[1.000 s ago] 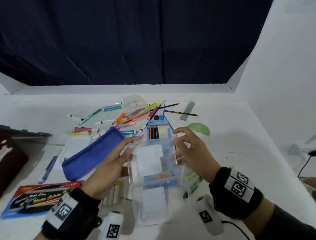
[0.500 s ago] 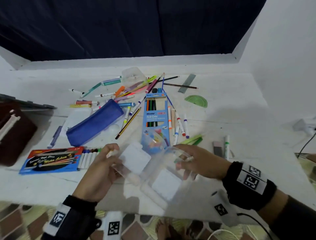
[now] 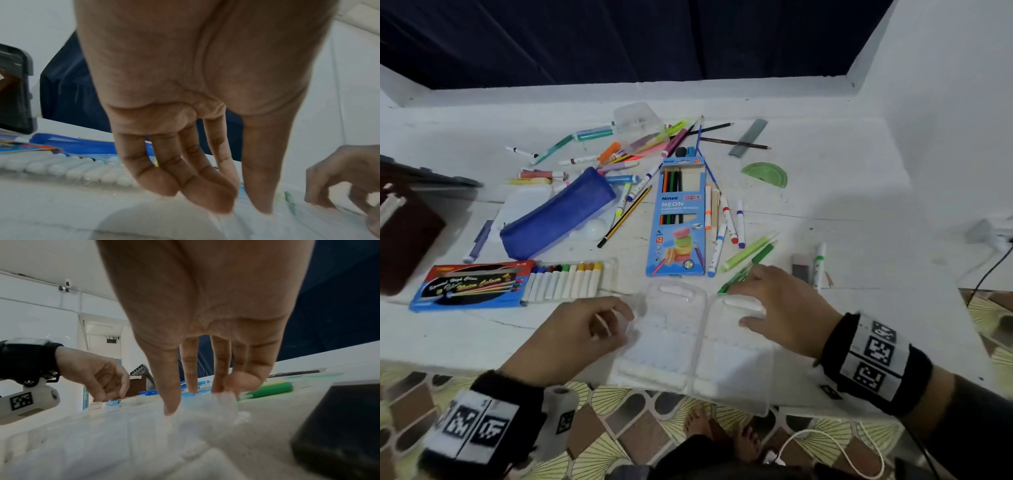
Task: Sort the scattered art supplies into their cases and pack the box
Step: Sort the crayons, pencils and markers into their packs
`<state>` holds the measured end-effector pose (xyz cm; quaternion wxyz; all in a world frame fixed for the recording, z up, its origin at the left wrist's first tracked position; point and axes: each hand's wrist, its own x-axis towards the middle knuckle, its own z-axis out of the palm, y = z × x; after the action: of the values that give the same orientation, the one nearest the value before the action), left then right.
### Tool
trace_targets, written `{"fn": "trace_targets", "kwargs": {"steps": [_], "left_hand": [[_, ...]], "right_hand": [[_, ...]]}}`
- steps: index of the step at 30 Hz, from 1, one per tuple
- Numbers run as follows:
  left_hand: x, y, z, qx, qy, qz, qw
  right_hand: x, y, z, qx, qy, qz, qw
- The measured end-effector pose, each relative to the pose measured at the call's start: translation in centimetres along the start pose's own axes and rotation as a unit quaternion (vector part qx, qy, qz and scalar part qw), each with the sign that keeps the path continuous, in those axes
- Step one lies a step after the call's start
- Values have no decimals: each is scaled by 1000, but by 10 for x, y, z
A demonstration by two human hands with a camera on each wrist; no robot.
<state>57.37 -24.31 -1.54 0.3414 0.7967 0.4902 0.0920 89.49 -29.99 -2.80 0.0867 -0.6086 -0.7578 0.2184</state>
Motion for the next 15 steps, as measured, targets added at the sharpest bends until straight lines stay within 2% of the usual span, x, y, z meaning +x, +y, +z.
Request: {"fn": "trace_targets", "kwargs": {"steps": [2,5,8,11,15], "left_hand": [[5,-1,7,38,6,67,997],[12,-5,17,115,-50,160,979],[18,-12,23,207,-122,158,958],[17,-15,25,252,-114,160,948],[20,-9,25,282,-105,158,941]], "right_hand": [[-5,0,-2,-28,10,-7,1000],[-13,2,-3,-91,-27,-19,995],[-21,7,-2,-133,-79,-32,987],[-24,9,-1,-169,-95,-45,980],[-21,12,-1,-161,-74,-48,983]]}}
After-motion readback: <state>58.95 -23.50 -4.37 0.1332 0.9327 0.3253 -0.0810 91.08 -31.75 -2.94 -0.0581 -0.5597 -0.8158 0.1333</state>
